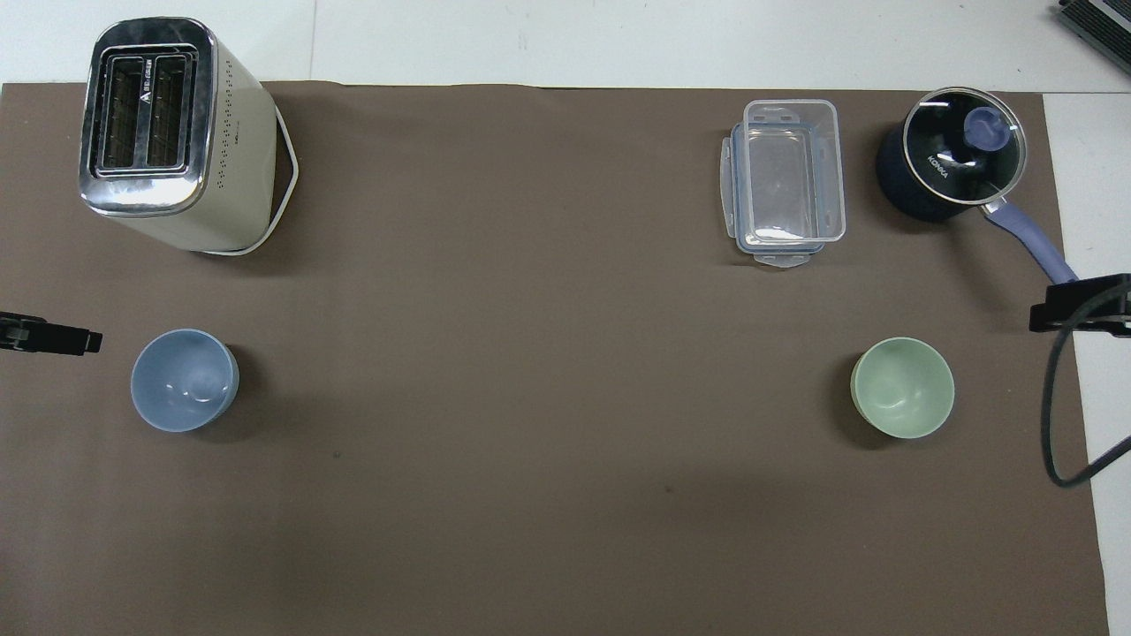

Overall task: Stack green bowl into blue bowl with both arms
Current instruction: 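Reach the left gripper to the rim of the light blue bowl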

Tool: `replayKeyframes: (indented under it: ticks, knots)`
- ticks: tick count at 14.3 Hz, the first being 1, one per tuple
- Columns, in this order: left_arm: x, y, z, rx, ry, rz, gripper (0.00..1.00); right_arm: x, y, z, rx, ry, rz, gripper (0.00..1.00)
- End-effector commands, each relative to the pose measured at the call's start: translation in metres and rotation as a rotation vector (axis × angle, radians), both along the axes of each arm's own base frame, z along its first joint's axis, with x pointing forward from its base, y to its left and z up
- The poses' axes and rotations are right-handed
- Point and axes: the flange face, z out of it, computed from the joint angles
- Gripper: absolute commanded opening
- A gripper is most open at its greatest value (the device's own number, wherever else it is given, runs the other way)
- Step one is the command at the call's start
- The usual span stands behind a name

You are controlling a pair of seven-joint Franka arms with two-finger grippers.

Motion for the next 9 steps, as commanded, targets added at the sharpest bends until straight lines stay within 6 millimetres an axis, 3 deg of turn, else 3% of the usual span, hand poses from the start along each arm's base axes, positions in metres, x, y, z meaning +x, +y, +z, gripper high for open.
replayKeyframes:
  ticks: [1,4,9]
  knots:
    - [-0.006,0.002,-0.029,-0.011,-0.001,-0.013,1.0,-0.008,-0.004,-0.002,0.018,0.001,0.014,1.0]
    - [-0.013,0.009,-0.047,-0.018,0.028,-0.022,1.0,-0.008,-0.005,-0.001,0.018,-0.001,0.014,1.0]
    - [0.001,0.012,-0.081,-0.058,0.011,0.028,1.0,-0.009,-0.005,0.0,0.018,-0.001,0.014,1.0]
